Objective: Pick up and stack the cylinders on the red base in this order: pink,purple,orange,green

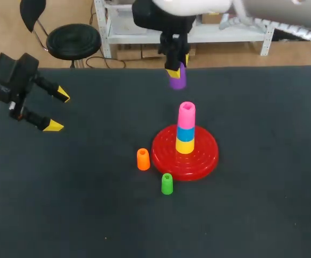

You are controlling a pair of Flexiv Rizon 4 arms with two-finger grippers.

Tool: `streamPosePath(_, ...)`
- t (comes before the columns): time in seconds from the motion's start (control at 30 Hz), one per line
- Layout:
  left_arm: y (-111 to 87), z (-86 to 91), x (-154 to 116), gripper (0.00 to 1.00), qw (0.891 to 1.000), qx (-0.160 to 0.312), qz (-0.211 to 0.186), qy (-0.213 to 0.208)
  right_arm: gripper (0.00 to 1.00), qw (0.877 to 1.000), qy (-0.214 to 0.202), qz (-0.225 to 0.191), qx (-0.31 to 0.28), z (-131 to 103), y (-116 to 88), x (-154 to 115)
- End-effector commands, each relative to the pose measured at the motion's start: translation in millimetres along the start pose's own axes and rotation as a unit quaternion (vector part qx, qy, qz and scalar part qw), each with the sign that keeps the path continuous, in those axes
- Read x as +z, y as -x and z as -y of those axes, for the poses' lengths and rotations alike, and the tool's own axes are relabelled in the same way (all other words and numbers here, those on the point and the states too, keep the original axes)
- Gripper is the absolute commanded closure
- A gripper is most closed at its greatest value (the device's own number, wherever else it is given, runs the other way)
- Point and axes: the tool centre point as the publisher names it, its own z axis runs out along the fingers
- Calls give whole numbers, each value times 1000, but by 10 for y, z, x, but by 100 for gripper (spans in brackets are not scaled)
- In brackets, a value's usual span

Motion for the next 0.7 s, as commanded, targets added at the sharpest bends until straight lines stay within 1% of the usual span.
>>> streamPosePath(0.03, -4, 6, 2, 0, 1000, 1, 0, 1, 100, 1000, 10, 26, 6, 22, -131, 35)
streamPosePath(0.13, -4, 6, 2, 0, 1000, 1, 0, 1, 100, 999, 18, 33, 11, 4, -184, 59)
streamPosePath(0.17, -4, 6, 2, 0, 1000, 1, 0, 1, 100, 999, 27, 38, 7, 3, -198, 71)
streamPosePath(0.57, -4, 6, 2, 0, 1000, 1, 0, 1, 100, 999, 42, 28, 10, -91, -235, 204)
streamPosePath(0.7, -4, 6, 2, 0, 1000, 1, 0, 1, 100, 998, 54, 23, 9, -103, -246, 267)
